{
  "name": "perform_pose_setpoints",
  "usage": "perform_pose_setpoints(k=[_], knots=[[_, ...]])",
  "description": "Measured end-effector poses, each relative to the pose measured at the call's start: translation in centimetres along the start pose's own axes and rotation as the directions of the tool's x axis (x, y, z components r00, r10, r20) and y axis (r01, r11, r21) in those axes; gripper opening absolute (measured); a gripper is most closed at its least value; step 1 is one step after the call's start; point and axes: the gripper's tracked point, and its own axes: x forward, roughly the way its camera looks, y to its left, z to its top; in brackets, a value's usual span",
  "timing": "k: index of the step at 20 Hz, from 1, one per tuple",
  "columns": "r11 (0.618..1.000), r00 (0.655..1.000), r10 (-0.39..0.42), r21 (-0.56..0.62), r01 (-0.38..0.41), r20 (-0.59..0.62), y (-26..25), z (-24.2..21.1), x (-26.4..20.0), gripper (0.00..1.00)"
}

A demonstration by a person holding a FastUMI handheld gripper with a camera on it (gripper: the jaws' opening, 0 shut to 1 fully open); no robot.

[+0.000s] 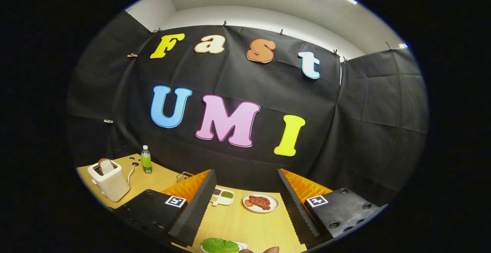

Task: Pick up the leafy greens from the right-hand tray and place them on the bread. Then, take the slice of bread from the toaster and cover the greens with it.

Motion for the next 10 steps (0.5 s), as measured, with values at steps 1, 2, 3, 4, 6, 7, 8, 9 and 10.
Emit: perform_pose_setpoints(k=[1, 2, 3, 4, 6, 7, 8, 9, 10], knots=[[1.0, 1.0, -0.006, -0.002, 0.006, -0.004, -0.22, -0.13, 0.06, 0.97], [1.0, 1.0, -0.012, -0.004, 0.012, -0.009, -0.38, -0.28, 0.07, 0.97], [1.0, 1.0, -0.014, -0.003, 0.014, -0.013, -0.43, -0.35, 0.17, 0.97], [1.0, 1.0, -0.014, 0.001, 0.014, -0.013, -0.49, -0.37, 0.2, 0.97], [1.0, 1.0, -0.014, 0.006, 0.014, -0.015, -0.53, -0.45, 0.14, 0.97], [1.0, 1.0, -0.013, 0.007, 0.013, -0.018, -0.63, -0.54, 0.12, 0.97], [1.0, 1.0, -0.013, 0.007, 0.014, -0.022, -0.74, -0.68, 0.13, 0.97], [1.0, 1.0, -0.012, 0.009, 0.012, -0.024, -0.7, -0.71, 0.21, 0.97], [1.0, 1.0, -0.011, 0.01, 0.012, -0.026, -0.73, -0.76, 0.18, 0.97]])
